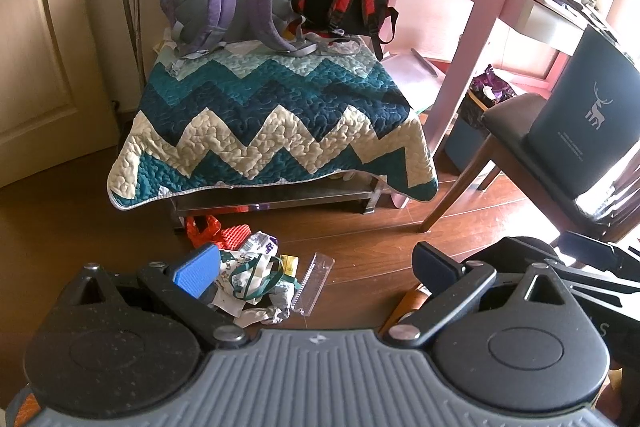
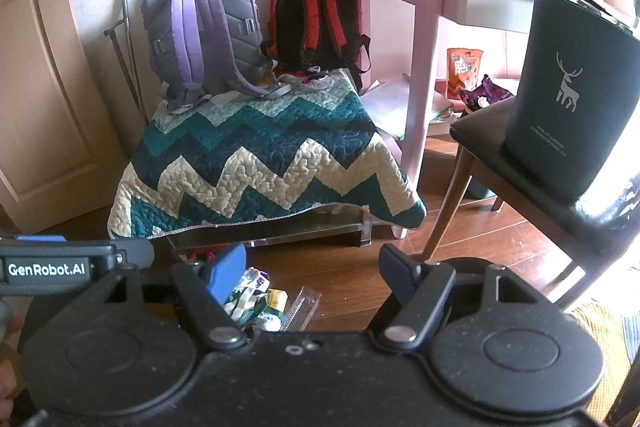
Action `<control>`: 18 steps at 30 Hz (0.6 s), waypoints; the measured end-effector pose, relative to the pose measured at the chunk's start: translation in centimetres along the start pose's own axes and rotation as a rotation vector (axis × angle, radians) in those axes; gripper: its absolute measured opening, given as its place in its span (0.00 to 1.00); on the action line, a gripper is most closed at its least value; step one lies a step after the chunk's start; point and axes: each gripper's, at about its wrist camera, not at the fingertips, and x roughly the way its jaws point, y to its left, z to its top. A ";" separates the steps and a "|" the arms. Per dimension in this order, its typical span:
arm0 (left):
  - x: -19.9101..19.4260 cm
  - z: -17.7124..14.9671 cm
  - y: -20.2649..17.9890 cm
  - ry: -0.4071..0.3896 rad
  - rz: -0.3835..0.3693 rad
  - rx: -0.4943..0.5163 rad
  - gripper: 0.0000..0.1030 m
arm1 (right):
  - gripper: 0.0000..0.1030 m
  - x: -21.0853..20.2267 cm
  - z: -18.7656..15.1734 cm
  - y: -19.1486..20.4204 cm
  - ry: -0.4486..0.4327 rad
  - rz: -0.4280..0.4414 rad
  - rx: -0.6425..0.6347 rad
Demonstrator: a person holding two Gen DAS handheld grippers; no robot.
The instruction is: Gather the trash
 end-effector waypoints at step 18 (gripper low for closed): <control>0.1 0.1 0.5 0.003 -0.002 -0.004 1.00 | 0.71 0.2 0.0 0.1 0.002 -0.002 -0.002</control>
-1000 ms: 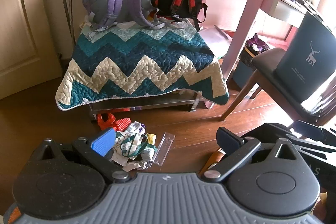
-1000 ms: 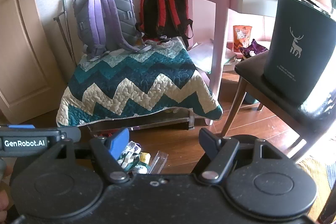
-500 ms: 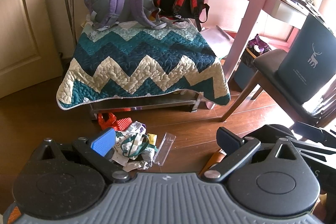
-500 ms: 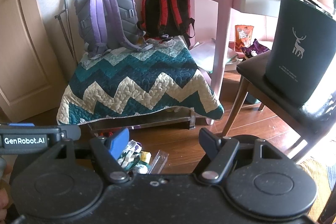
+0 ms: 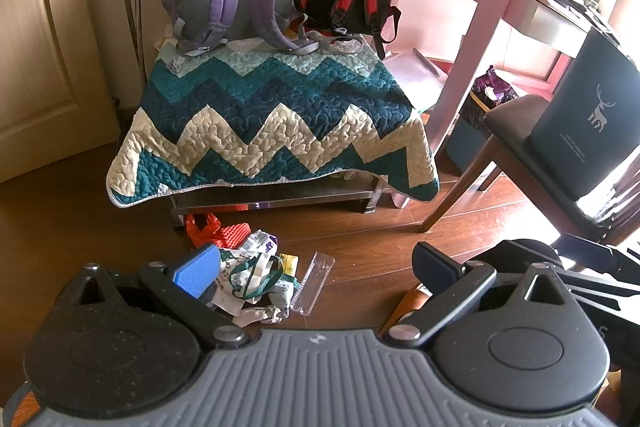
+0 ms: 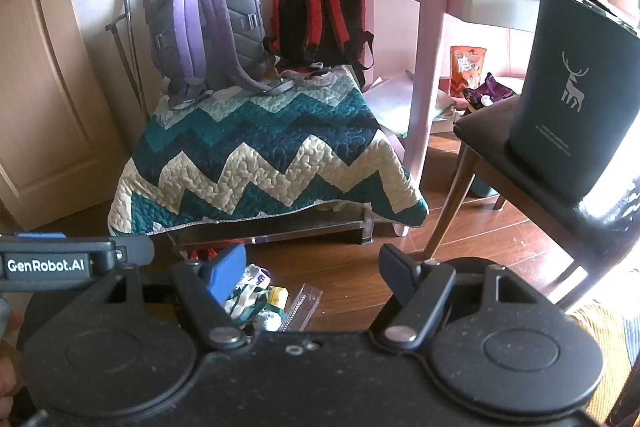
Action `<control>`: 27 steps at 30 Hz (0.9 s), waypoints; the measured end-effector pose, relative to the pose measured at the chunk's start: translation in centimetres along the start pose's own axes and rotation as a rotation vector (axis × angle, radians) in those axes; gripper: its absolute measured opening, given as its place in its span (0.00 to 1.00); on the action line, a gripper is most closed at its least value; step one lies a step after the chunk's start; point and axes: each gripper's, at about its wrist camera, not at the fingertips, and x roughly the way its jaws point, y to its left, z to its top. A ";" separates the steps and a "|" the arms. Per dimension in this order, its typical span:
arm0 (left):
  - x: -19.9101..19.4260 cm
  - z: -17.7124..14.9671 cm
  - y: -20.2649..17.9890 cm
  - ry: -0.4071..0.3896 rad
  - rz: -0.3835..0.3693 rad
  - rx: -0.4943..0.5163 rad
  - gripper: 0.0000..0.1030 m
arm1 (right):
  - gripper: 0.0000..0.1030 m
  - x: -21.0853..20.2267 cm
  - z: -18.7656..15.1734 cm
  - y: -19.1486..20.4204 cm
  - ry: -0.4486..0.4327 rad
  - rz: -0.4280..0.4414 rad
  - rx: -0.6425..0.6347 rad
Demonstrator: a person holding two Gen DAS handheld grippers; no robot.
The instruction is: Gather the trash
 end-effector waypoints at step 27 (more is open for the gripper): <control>23.0 5.8 12.0 0.193 0.120 -0.086 1.00 | 0.71 31.2 1.6 -1.2 0.401 0.142 -0.010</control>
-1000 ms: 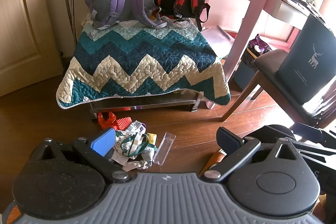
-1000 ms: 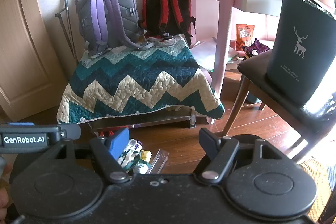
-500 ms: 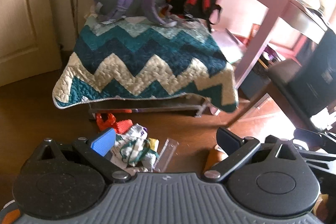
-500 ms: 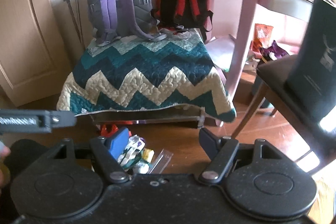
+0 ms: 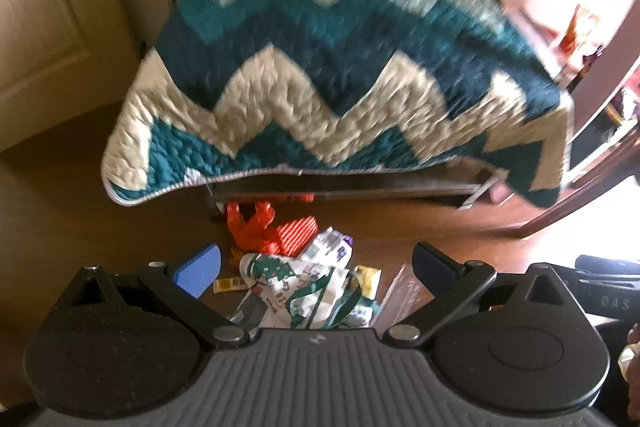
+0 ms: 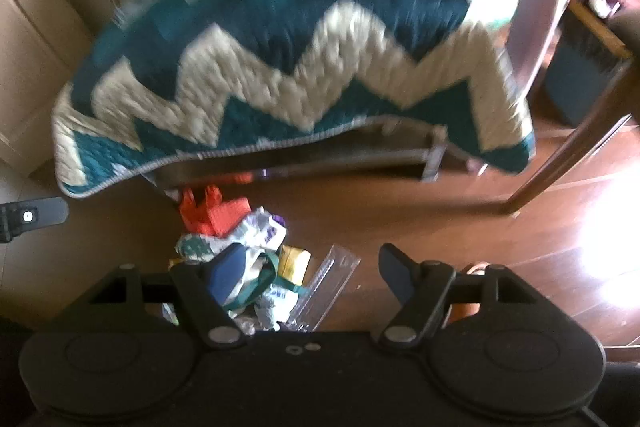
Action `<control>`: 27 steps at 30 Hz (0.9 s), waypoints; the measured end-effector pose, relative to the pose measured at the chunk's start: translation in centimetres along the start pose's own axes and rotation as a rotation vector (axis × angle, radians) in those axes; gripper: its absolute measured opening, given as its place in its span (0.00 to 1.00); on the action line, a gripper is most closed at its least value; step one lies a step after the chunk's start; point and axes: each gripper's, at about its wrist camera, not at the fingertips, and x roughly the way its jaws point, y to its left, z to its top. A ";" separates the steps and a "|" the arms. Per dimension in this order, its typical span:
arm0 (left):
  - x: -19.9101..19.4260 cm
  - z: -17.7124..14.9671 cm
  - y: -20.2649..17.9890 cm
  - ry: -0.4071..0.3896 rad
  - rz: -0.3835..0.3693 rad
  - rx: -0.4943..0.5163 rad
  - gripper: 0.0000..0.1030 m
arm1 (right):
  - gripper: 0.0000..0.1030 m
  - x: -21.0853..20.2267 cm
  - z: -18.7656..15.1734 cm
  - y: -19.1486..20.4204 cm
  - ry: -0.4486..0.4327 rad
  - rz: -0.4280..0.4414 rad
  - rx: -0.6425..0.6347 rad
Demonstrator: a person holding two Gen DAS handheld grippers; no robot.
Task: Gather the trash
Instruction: 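Grasp the Christmas-print paper cup with the left tool while the right tool grasps the clear plastic tray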
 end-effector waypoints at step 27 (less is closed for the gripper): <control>34.5 -5.6 8.0 0.599 0.063 -0.677 1.00 | 0.68 31.1 -3.8 -5.1 0.463 -0.069 0.246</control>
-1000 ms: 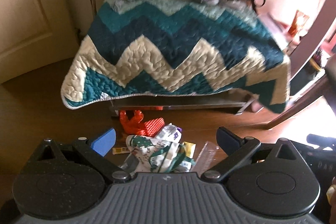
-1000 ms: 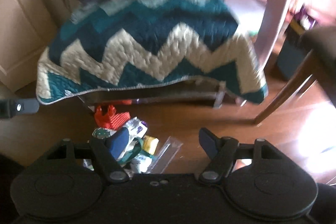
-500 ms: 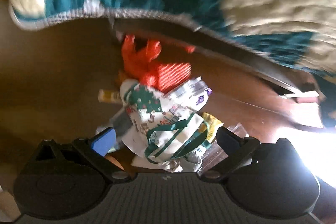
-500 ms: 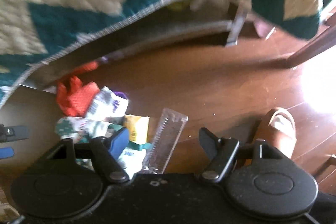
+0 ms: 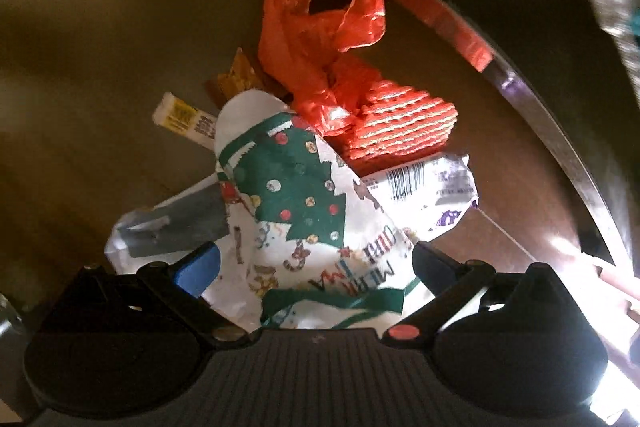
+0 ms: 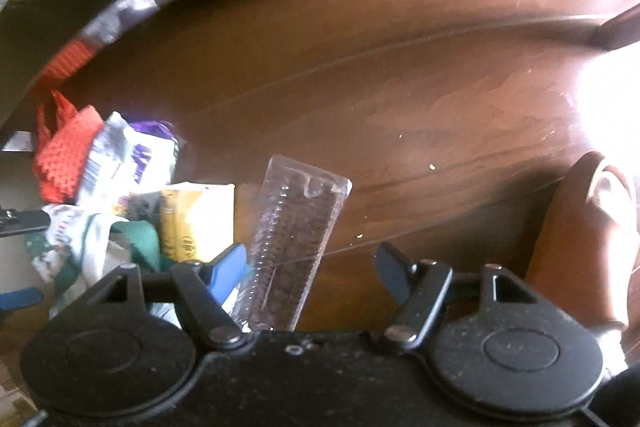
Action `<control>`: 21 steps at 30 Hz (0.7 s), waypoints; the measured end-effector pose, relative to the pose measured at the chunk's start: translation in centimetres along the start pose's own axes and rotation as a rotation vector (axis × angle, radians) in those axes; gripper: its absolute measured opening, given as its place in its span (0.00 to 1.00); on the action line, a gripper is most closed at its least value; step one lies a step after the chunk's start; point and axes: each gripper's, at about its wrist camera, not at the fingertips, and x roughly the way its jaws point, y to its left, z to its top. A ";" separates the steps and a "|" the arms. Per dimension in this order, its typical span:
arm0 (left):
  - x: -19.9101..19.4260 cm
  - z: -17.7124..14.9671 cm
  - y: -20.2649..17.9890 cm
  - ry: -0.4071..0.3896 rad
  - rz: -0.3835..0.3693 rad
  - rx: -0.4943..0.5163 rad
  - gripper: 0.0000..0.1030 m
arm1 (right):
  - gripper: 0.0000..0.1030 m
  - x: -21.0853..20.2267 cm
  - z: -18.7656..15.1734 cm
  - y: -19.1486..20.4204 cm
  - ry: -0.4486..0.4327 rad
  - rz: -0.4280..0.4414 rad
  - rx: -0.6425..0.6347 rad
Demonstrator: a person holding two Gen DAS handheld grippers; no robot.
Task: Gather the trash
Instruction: 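Grasp the Christmas-print paper cup with the left tool while the right tool grasps the clear plastic tray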
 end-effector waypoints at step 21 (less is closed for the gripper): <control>0.2 2.3 3.1 0.018 -0.043 -0.083 0.59 | 0.13 3.9 1.1 -0.7 0.032 -0.015 0.007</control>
